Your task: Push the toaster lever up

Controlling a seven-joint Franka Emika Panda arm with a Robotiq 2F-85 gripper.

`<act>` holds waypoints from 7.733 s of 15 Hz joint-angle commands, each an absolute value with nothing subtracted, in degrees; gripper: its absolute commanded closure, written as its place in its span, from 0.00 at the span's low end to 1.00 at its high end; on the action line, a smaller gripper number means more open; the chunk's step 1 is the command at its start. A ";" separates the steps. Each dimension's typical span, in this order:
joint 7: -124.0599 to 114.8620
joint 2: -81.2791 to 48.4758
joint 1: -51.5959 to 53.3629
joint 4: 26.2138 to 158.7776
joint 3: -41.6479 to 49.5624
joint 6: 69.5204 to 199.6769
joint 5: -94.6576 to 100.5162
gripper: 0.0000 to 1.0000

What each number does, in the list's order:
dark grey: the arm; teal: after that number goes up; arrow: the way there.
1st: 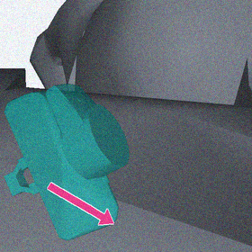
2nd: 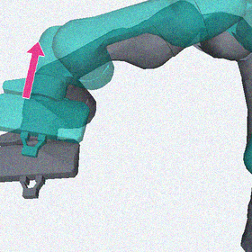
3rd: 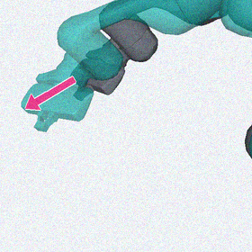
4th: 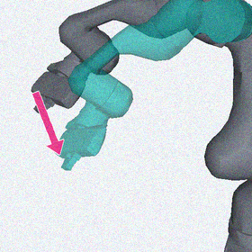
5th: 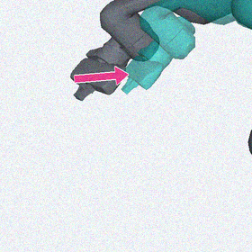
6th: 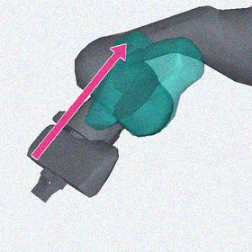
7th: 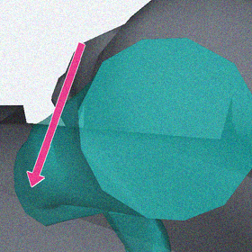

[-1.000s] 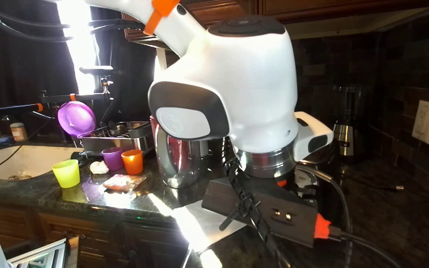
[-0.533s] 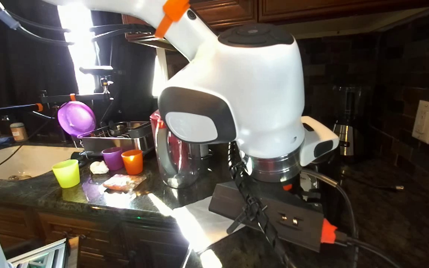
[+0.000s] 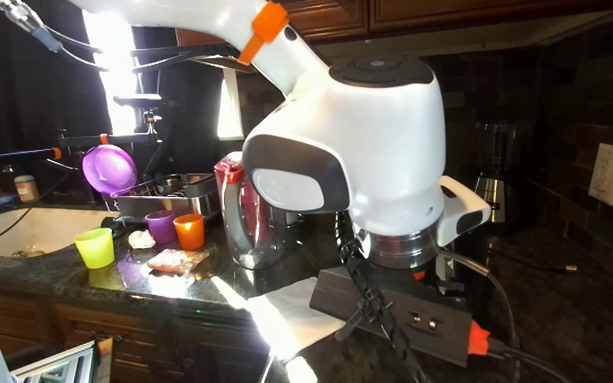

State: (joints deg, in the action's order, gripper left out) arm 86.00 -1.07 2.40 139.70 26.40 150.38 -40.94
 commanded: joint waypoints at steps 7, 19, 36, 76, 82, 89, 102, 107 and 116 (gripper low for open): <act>89.92 -4.86 1.97 137.00 25.79 147.96 -44.71 0.01; 94.34 -6.53 1.58 134.97 25.58 146.07 -50.36 0.08; 95.69 -8.10 1.66 133.79 25.07 146.10 -52.63 0.42; 94.46 -6.69 2.09 134.55 24.60 146.40 -52.05 0.96; 93.92 -5.93 2.51 135.77 24.39 146.23 -51.78 0.96; 93.37 -4.81 2.74 137.29 23.85 146.41 -51.51 0.96; 92.59 -2.52 3.05 140.23 22.54 146.53 -50.91 0.96; 92.22 -2.30 3.07 140.52 22.34 146.68 -50.56 0.96; 91.83 -1.41 3.17 141.62 21.96 147.43 -49.93 0.27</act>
State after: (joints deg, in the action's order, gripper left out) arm 93.11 -3.02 2.75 139.45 22.21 148.09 -51.15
